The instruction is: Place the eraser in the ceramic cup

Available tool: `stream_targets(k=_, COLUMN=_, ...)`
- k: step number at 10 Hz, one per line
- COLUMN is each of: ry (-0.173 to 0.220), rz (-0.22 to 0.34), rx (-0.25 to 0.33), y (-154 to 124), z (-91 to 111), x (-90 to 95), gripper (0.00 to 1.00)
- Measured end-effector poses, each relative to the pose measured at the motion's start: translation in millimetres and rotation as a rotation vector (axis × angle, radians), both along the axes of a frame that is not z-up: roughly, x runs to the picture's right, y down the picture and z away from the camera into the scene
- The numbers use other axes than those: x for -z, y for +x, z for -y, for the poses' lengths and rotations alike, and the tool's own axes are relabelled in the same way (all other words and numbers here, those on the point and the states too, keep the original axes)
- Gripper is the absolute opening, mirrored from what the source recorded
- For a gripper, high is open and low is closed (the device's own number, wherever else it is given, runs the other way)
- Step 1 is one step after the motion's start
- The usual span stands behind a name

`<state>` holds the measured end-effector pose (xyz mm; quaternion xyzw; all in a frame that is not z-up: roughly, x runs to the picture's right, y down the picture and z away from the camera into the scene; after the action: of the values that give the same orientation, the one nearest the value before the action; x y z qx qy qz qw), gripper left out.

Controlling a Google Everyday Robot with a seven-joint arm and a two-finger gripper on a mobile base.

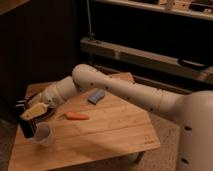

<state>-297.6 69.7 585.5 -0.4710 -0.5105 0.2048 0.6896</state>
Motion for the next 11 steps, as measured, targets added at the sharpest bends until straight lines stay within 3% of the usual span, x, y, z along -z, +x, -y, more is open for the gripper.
stream_targets(k=4, ry=-0.037, rz=-0.046, rx=0.0, y=-2, z=-14, x=-32.0, gripper=0.0)
stream_targets(k=7, ry=-0.06, rz=-0.054, rx=0.014, y=-5, z=-26, x=-37.7, gripper=0.02)
stream_targets(k=11, ry=-0.065, rz=-0.071, rx=-0.012, y=-3, z=-26, x=-41.2, gripper=0.39)
